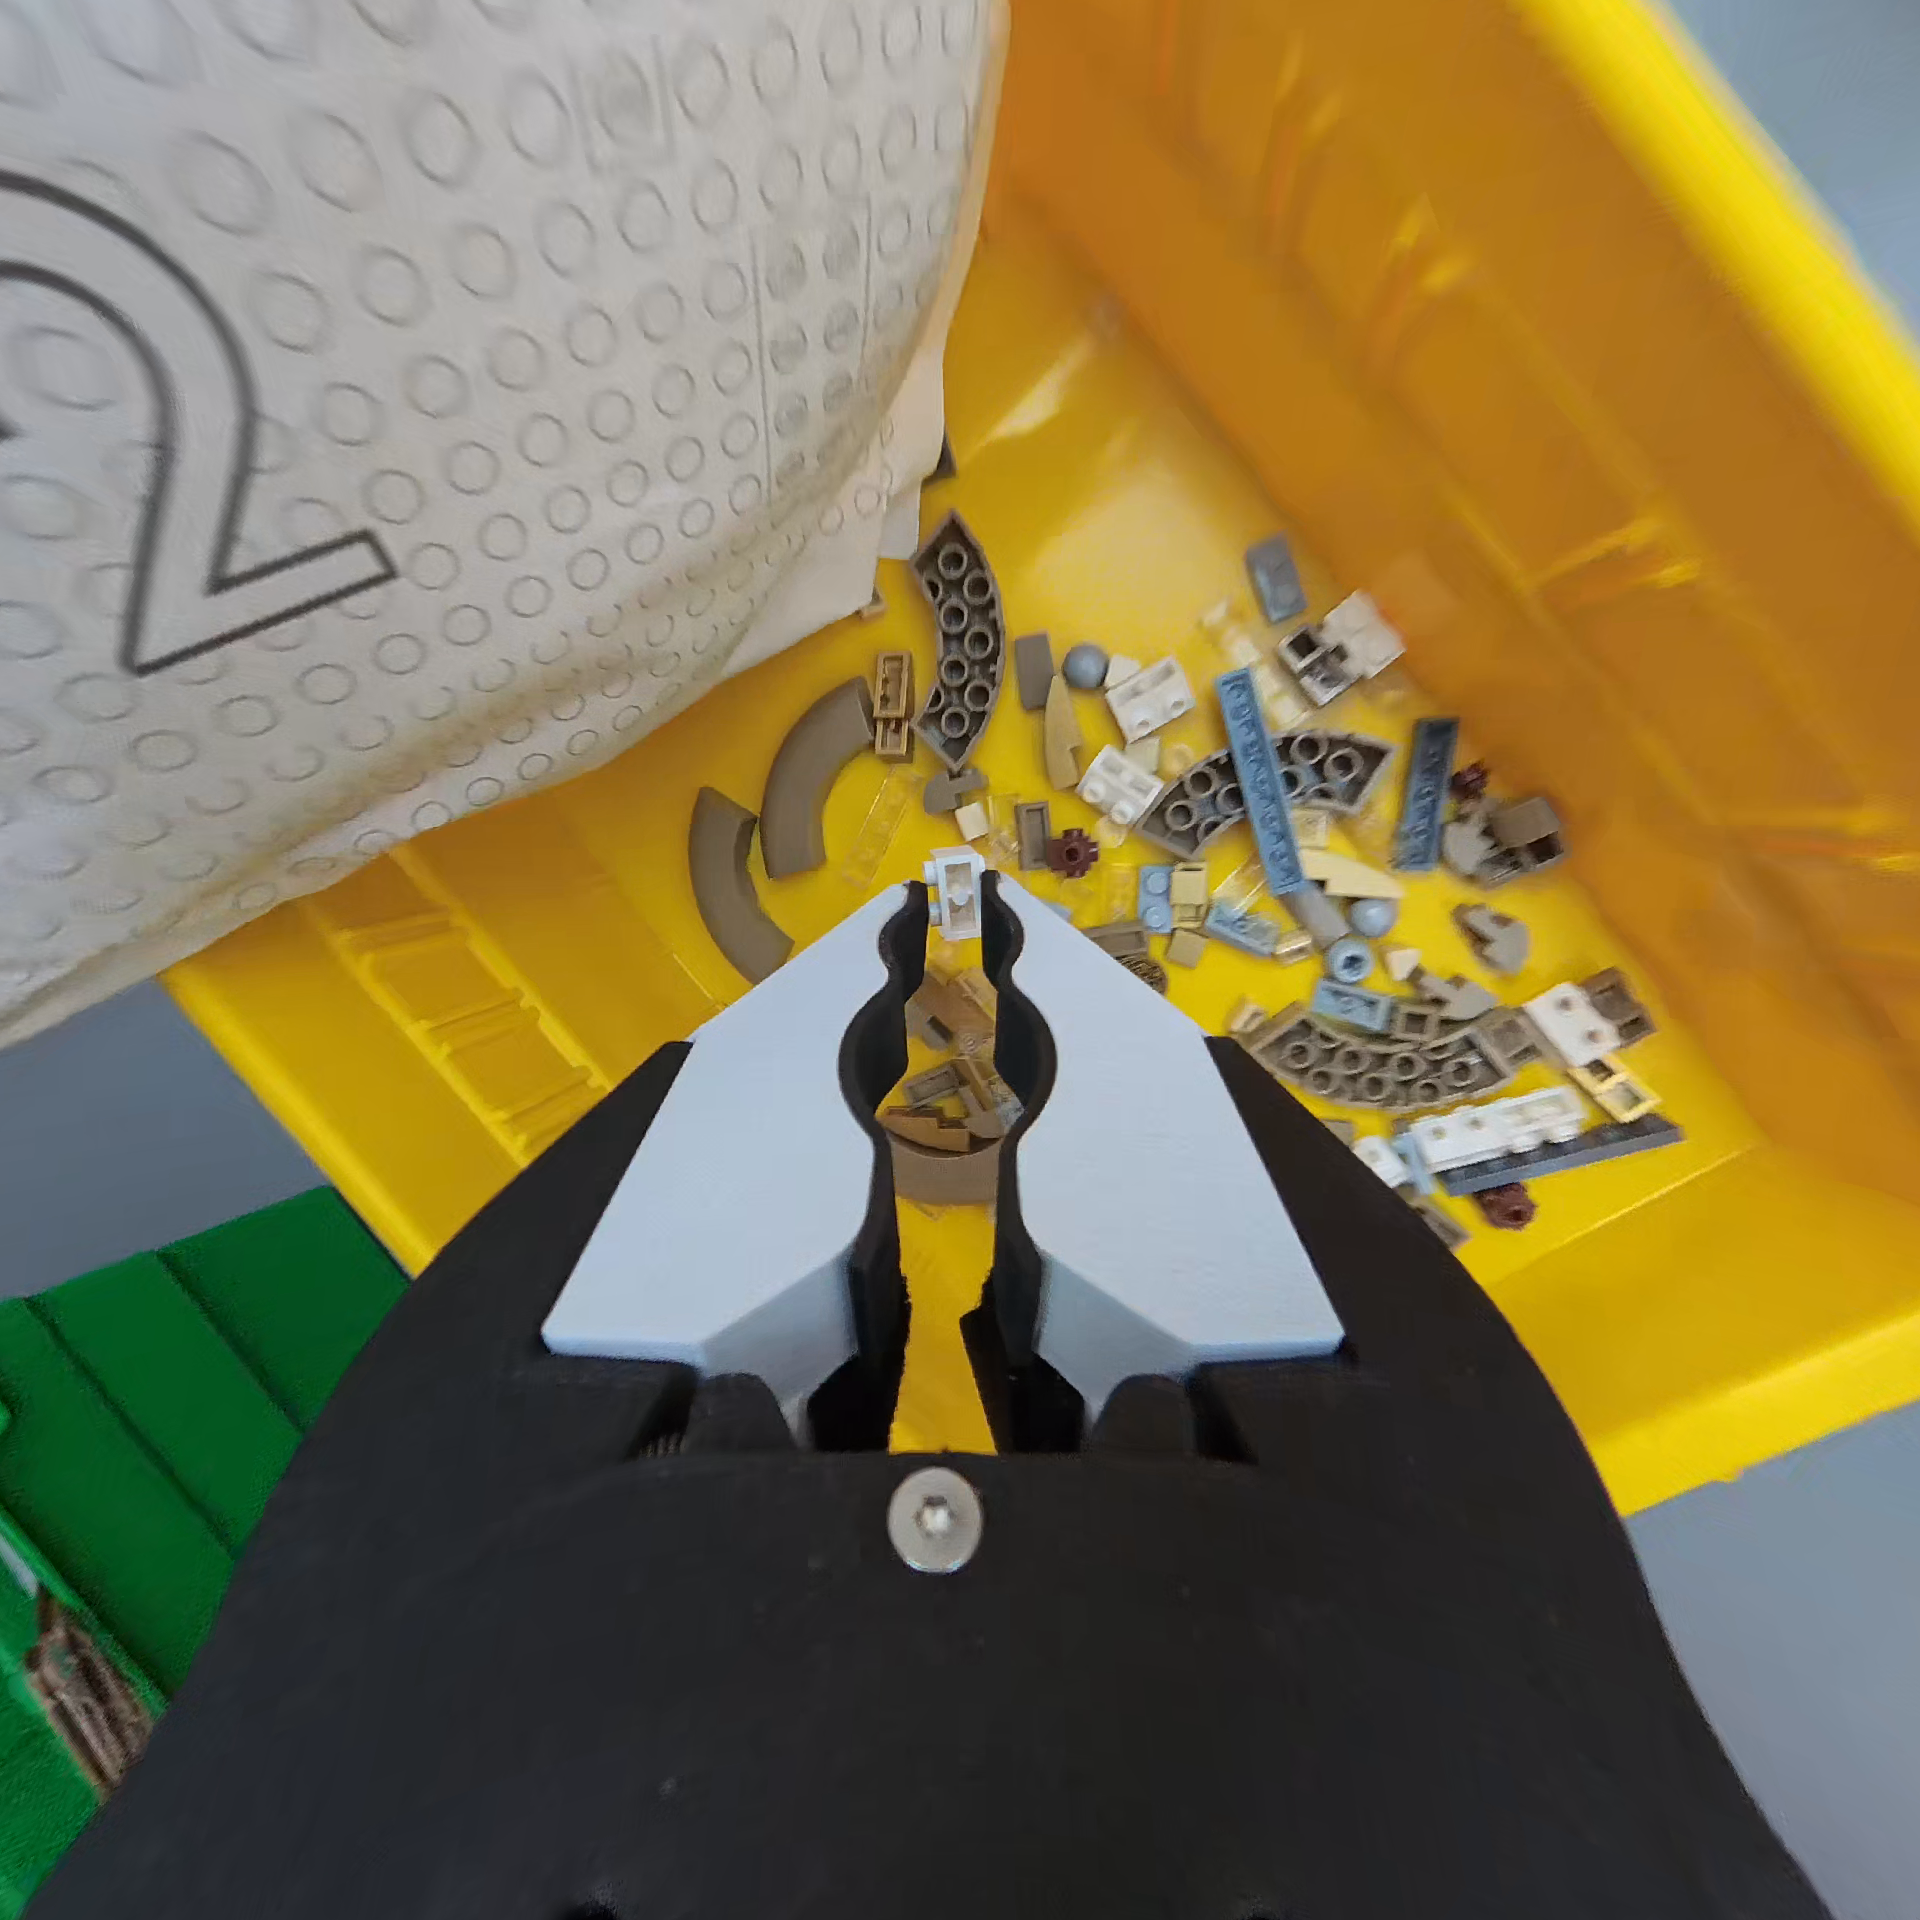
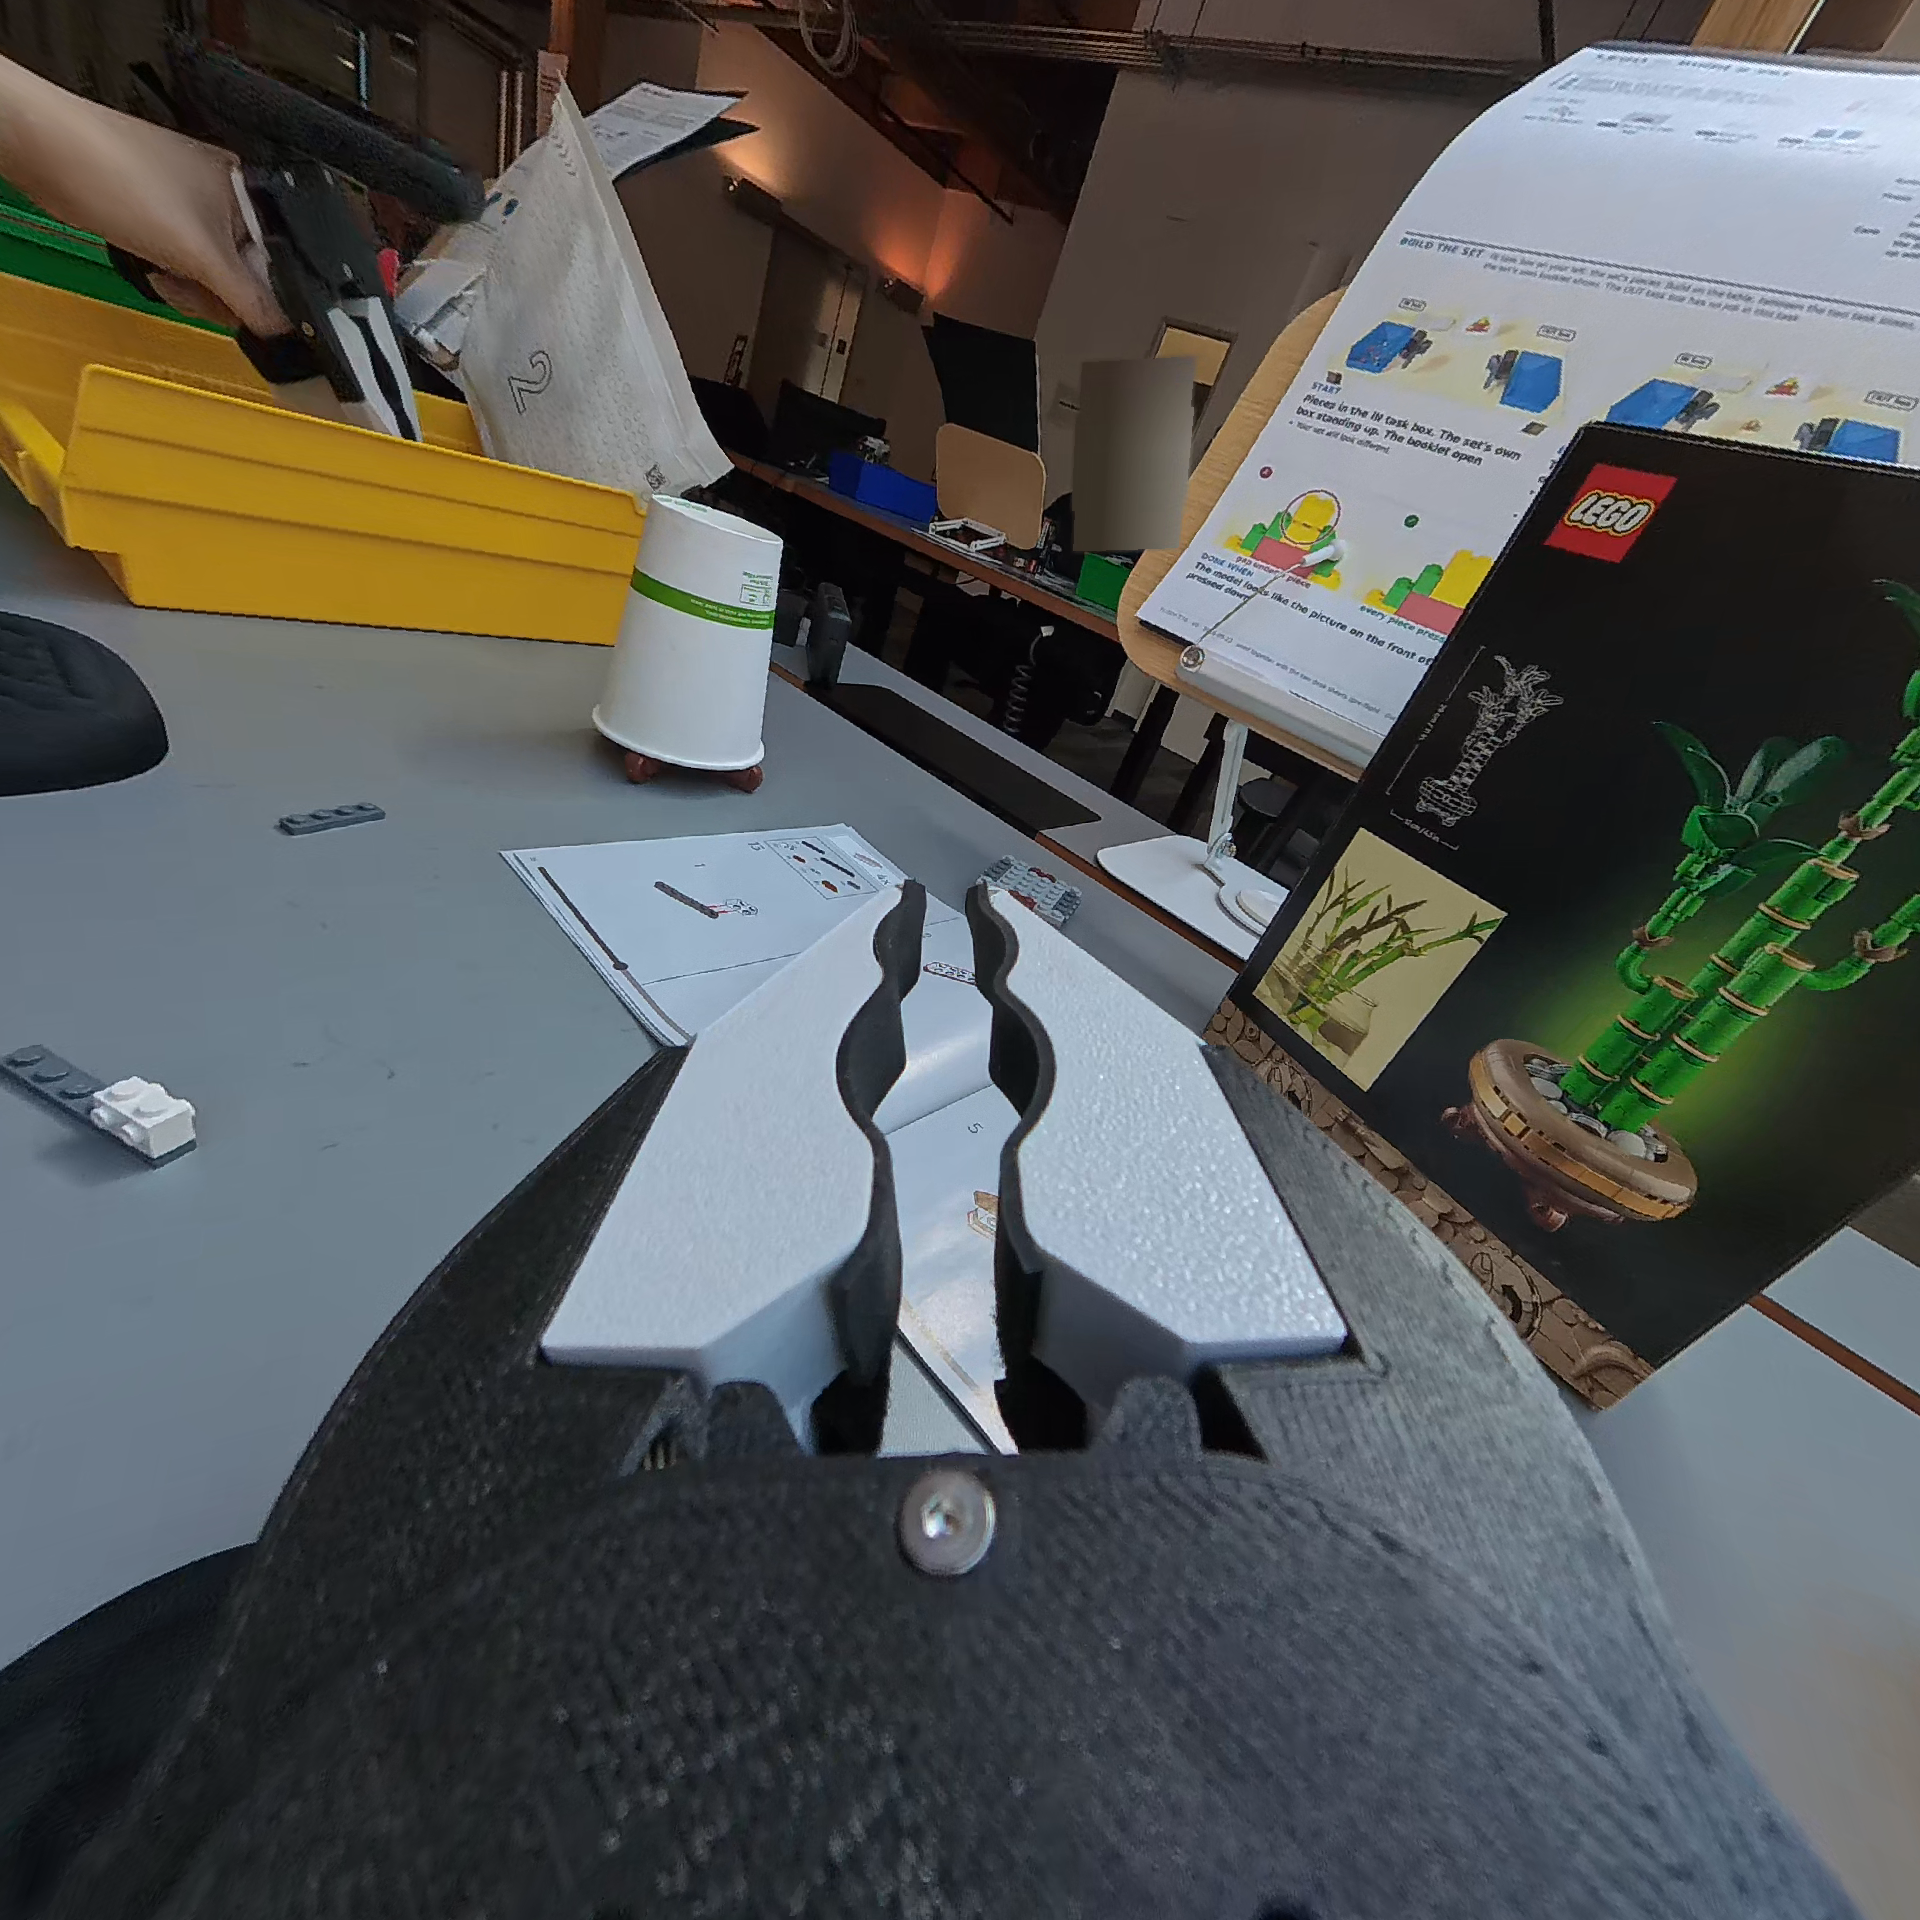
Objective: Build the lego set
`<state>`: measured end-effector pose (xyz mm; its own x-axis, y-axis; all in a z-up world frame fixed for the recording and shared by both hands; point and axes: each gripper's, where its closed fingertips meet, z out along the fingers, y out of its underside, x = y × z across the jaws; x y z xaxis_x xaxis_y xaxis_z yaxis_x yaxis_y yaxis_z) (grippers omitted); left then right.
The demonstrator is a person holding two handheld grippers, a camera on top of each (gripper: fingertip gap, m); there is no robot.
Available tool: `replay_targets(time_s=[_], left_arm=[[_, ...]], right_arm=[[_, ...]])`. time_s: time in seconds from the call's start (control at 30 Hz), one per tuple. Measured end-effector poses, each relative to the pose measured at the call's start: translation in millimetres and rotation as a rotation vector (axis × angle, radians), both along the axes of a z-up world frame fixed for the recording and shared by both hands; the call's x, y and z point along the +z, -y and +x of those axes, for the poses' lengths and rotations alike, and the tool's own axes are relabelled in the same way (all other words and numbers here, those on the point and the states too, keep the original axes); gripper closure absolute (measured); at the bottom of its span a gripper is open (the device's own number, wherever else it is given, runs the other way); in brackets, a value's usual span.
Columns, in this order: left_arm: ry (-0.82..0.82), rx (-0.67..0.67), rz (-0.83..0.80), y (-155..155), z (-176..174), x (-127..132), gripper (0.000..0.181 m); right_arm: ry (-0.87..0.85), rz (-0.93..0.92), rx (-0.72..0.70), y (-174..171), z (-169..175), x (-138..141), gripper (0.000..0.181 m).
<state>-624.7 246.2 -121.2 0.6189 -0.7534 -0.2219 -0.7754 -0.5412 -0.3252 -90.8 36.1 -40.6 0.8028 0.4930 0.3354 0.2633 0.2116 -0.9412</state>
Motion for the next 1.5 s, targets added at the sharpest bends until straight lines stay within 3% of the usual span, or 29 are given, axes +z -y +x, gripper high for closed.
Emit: replay_targets(time_s=[0.07, 0.17, 0.27, 0.4, 0.53, 0.63, 0.77, 0.83, 1.07, 1.37, 1.5], left_arm=[[0.190, 0.043, 0.059, 11.0, 21.8, 31.4, 0.173], [0.656, 0.038, 0.097, 54.2, 85.0, 98.5, 0.173], [1.075, -0.037, 0.041, 126.9, 153.8, 153.7, 0.174], [1.356, -0.197, -0.168, 231.9, 245.0, 175.5, 0.174], [1.549, -0.306, -0.400, 296.0, 303.6, 186.0, 0.174], [1.592, -0.357, -0.538, 323.1, 326.0, 181.8, 0.174], [1.598, -0.372, -0.648, 338.6, 341.4, 173.6, 0.174], [1.595, -0.380, -0.669, 342.1, 346.3, 172.1, 0.174], [1.567, -0.388, -0.694, 350.1, 358.0, 164.1, 0.174], [1.541, -0.370, -0.685, 345.7, 362.2, 154.2, 0.174], [1.367, -0.338, -0.497, 329.9, 360.7, 123.7, 0.153]], right_arm=[[0.024, 0.011, -0.005, 0.7, -1.6, -0.3, 0.174], [0.081, 0.058, -0.041, 5.3, -13.8, 11.1, 0.174], [0.154, 0.221, 0.127, 52.0, -99.9, 59.2, 0.164], [0.223, 0.306, 0.367, 99.4, -200.0, 90.0, 0.147], [0.234, 0.354, 0.406, 112.9, -216.9, 103.5, 0.147], [0.278, 0.370, 0.362, 117.4, -206.5, 102.7, 0.147], [0.288, 0.316, 0.409, 132.4, -196.4, 92.7, 0.152], [0.274, 0.316, 0.413, 138.1, -190.6, 92.7, 0.159], [0.313, 0.283, 0.388, 139.3, -183.3, 82.8, 0.159], [0.296, 0.233, 0.382, 132.0, -179.6, 72.3, 0.166], [0.292, 0.170, 0.233, 113.0, -136.3, 66.3, 0.166]])
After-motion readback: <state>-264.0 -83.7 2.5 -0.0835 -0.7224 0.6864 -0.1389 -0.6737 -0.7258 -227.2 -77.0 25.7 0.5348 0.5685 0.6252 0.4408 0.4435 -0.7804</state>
